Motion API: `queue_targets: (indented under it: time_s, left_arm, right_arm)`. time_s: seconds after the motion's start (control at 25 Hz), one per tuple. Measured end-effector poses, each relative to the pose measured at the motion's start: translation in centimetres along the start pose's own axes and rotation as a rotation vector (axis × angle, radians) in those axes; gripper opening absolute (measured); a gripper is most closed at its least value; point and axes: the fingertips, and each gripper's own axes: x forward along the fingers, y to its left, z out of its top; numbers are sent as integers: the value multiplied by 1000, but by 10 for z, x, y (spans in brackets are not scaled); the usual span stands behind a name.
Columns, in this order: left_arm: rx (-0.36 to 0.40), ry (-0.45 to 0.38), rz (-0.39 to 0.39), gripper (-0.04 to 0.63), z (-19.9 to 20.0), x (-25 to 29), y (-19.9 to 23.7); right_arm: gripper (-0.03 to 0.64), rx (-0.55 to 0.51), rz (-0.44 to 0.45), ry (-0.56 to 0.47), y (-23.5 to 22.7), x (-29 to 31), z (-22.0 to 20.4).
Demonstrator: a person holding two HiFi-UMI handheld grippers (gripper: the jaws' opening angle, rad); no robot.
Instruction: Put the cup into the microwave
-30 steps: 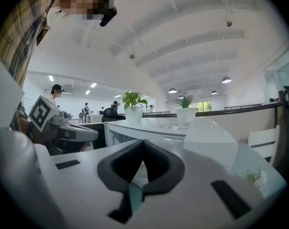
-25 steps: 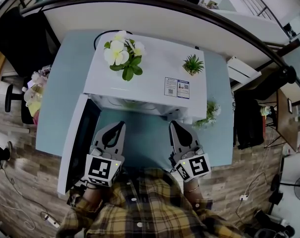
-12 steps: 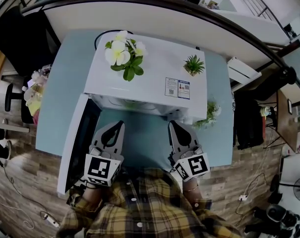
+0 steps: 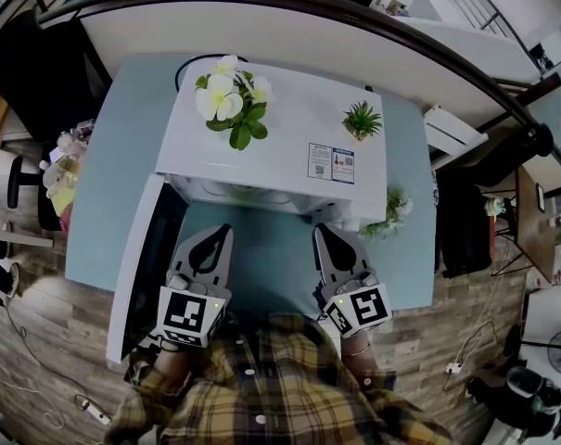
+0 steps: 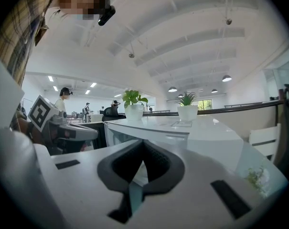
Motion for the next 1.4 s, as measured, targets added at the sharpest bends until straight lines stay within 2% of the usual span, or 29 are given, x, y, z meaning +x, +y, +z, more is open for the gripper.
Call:
queue_targets:
  time_s: [1.4]
  left_arm:
    - [-1, 8, 20, -11, -2, -3, 5]
  right_arm:
    - [3, 22, 1, 7, 1, 0, -3]
